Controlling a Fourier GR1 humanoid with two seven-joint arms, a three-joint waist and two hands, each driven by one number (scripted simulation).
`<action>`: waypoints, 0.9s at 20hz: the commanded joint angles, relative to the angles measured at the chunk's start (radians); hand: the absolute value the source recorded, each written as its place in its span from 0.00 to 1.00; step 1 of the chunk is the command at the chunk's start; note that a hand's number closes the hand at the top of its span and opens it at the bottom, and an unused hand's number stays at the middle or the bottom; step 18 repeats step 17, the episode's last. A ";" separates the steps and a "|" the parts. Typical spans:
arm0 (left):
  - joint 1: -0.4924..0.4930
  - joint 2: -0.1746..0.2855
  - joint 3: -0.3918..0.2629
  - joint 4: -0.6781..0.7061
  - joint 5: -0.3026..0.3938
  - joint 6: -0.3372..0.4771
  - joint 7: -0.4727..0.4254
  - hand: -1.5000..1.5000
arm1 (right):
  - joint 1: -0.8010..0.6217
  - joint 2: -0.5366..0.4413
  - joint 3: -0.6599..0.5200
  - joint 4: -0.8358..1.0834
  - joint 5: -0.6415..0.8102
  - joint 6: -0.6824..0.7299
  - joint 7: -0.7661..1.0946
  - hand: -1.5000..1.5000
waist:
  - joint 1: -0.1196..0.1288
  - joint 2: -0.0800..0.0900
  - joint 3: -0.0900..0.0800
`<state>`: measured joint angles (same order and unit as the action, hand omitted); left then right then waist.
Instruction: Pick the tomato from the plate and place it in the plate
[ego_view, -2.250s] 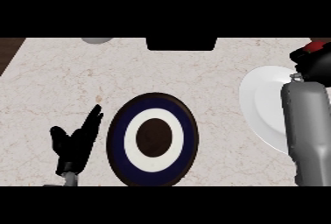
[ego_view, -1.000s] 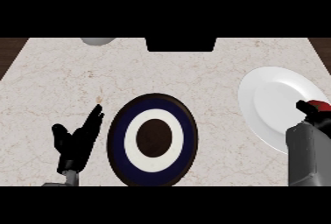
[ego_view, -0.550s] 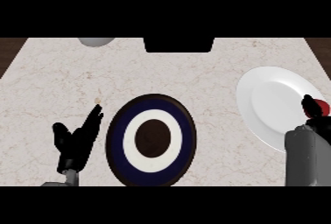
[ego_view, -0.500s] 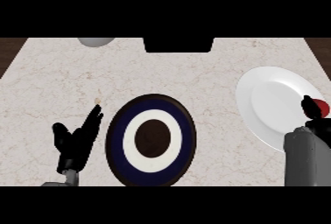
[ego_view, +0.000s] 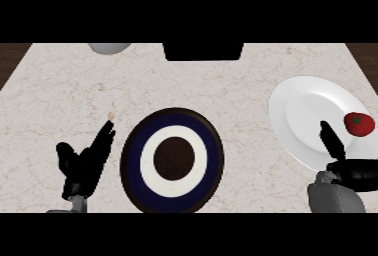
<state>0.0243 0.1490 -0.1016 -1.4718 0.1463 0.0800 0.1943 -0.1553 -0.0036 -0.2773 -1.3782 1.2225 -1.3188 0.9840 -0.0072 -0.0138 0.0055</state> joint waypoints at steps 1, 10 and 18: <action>0.059 -0.017 -0.030 0.014 -0.018 0.001 -0.003 0.50 | 0.175 0.003 0.205 -0.126 0.007 -0.095 0.103 0.00 | -0.001 0.006 -0.007; -0.009 -0.029 -0.011 0.013 -0.022 0.025 0.051 0.50 | 0.344 0.004 0.369 -0.257 0.282 -0.042 0.392 0.00 | -0.007 0.012 -0.007; 0.047 0.003 0.011 0.020 0.001 -0.033 -0.003 0.50 | 0.291 0.004 0.384 -0.219 0.373 0.009 0.499 0.00 | 0.002 0.014 -0.007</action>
